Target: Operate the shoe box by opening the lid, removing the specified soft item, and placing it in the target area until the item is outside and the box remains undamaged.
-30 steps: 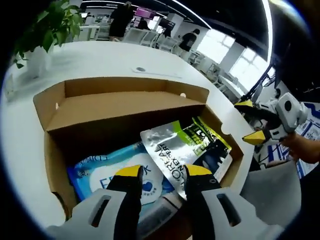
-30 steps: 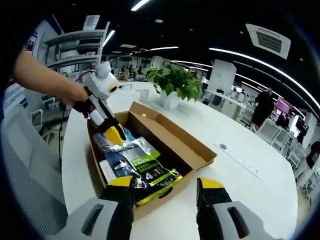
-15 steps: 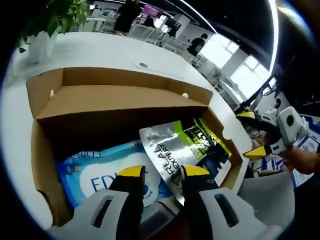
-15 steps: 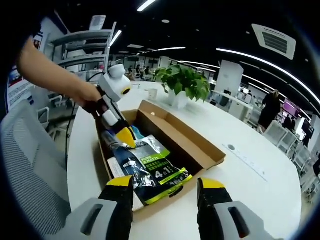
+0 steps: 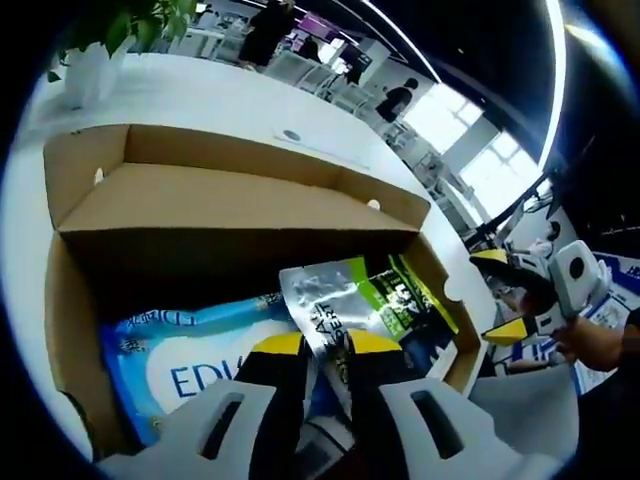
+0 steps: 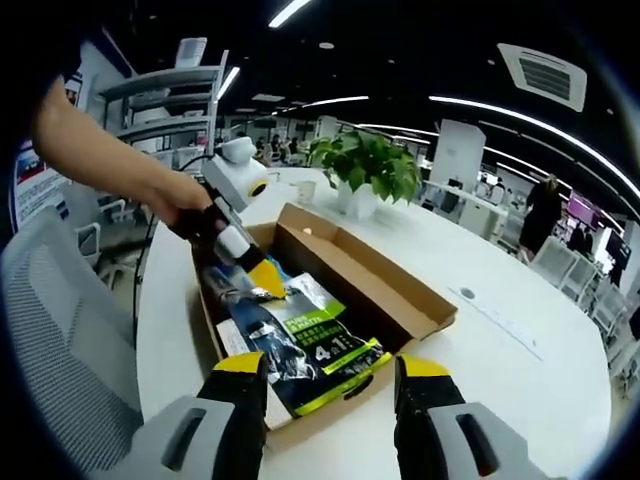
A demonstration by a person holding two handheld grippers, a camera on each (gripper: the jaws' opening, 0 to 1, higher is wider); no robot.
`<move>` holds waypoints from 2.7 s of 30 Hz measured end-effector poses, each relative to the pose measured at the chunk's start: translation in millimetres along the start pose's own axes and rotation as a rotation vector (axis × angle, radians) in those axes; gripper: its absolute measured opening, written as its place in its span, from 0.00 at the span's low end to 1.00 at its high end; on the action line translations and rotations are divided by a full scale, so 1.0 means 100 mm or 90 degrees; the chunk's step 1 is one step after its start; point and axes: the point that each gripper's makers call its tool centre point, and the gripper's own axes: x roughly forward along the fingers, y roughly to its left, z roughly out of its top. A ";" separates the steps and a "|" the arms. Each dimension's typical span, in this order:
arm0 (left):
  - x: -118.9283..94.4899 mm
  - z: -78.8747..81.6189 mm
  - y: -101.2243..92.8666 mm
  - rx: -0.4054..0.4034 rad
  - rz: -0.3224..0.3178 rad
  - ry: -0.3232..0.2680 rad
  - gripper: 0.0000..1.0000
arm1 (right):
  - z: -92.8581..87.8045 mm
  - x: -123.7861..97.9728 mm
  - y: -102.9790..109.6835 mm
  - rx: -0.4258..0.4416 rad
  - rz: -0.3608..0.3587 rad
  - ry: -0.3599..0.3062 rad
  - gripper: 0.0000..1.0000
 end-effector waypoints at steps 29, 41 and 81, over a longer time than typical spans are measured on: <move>-0.31 0.44 -0.25 0.023 0.022 -0.071 0.00 | 0.04 0.18 0.28 -0.015 0.021 -0.004 0.49; -0.32 0.53 -0.30 0.030 0.055 -0.074 0.00 | 0.05 0.39 0.36 -0.045 0.009 0.003 0.47; -0.22 0.73 -0.76 0.001 0.029 -0.086 0.00 | 0.05 0.75 0.25 0.035 -0.077 0.018 0.52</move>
